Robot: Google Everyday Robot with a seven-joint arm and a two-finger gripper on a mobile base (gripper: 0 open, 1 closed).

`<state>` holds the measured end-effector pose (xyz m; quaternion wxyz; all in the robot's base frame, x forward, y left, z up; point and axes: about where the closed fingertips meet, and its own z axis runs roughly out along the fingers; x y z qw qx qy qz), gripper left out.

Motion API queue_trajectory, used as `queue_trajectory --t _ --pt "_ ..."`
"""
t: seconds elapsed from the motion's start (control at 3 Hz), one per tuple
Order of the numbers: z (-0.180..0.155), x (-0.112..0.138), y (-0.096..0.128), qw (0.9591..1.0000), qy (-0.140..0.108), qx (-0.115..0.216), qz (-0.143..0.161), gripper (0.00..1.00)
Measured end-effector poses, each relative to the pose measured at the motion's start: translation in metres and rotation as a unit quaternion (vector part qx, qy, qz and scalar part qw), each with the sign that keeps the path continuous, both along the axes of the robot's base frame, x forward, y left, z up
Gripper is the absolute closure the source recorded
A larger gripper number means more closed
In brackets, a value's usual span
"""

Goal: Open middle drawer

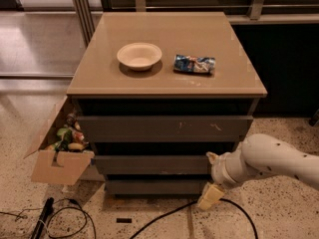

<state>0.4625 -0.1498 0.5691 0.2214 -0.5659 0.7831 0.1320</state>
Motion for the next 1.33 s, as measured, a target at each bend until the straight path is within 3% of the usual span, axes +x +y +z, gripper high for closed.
queue_trajectory --t 0.33,0.67,1.0,1.33 --pt "-0.03 0.006 0.021 0.999 0.013 0.04 -0.014 0.0" --pt "-0.066 0.014 0.045 0.9955 0.013 0.089 -0.031 0.0" --pt "-0.096 0.034 0.063 0.9891 -0.021 0.14 -0.039 0.0" --pt "-0.106 0.06 0.069 0.9849 -0.068 0.155 -0.036 0.0"
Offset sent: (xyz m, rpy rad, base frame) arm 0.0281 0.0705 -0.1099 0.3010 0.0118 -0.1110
